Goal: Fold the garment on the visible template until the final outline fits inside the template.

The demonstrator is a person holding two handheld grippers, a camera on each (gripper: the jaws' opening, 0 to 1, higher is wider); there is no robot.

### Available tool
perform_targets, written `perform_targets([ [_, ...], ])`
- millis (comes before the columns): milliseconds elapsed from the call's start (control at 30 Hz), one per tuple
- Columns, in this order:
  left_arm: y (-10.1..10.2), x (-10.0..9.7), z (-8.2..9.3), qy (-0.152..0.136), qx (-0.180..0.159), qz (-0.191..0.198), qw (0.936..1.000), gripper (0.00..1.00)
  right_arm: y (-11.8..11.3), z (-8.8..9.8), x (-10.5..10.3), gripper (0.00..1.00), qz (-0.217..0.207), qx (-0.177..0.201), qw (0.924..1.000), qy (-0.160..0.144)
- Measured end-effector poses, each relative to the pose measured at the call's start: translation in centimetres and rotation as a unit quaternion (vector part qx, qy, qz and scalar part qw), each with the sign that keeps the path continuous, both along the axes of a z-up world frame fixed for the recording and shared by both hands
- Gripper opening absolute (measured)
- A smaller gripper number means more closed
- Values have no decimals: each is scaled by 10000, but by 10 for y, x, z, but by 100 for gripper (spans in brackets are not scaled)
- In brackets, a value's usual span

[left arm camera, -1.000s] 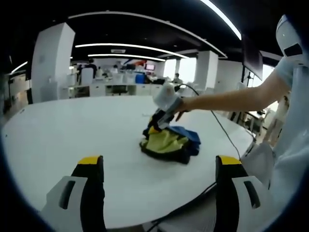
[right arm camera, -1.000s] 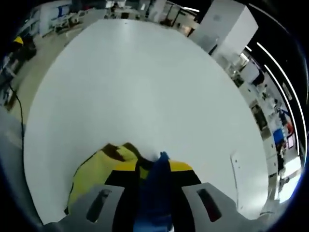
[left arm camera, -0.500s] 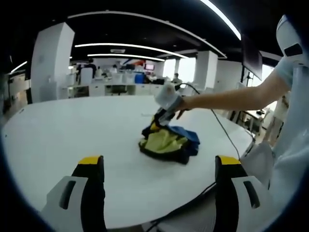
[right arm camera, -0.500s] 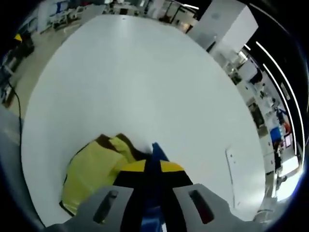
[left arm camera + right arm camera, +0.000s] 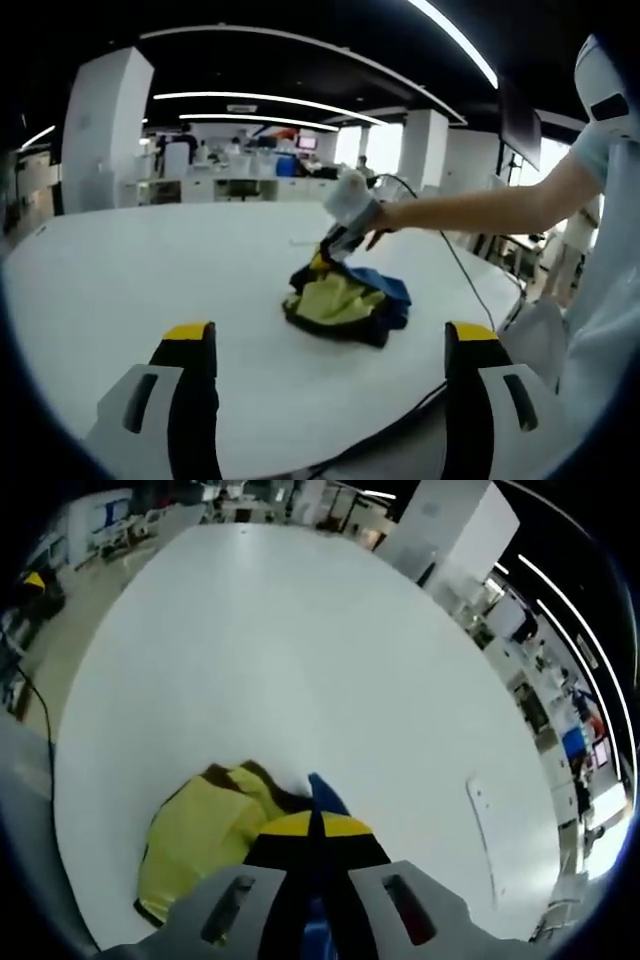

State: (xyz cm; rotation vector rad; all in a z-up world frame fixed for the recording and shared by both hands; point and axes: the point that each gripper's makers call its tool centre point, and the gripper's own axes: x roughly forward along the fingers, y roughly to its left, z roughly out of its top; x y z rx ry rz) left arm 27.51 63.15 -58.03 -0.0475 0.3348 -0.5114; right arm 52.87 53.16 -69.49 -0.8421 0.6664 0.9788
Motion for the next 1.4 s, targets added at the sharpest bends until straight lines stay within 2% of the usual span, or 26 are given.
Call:
perform_targets([
  [133,-1,3,0,-27,-20,-41,10000,91,-6,9,2,1,-115,167,9998,-4],
  [267,-9,5,2,-48,-301,-173,9994,90,-13,19,5,1,-193,228,9995,-94],
  [533,-14,9,-3,18,-211,-286,9994,90,-33,35,8,1,-395,367,9983,-212],
  [700,-17,15,-1,-18,-257,-364,9990,89,-42,48,1,1,-419,531,9974,-253],
  [867,-26,23,-3,-2,-184,-558,9983,88,-48,57,4,1,-465,689,9960,-321],
  [967,-33,25,-10,69,125,-821,9965,88,-56,61,2,1,-536,744,9953,-327],
  [1100,-42,30,-10,89,-54,-1052,9944,87,-61,67,-5,1,-547,803,9946,-372],
  [1167,-47,35,-7,33,-253,-1135,9932,87,-63,71,-7,1,-546,841,9941,-405],
  [1400,-49,51,-8,69,-403,-1237,9915,85,-70,81,-9,1,-572,907,9930,-489],
])
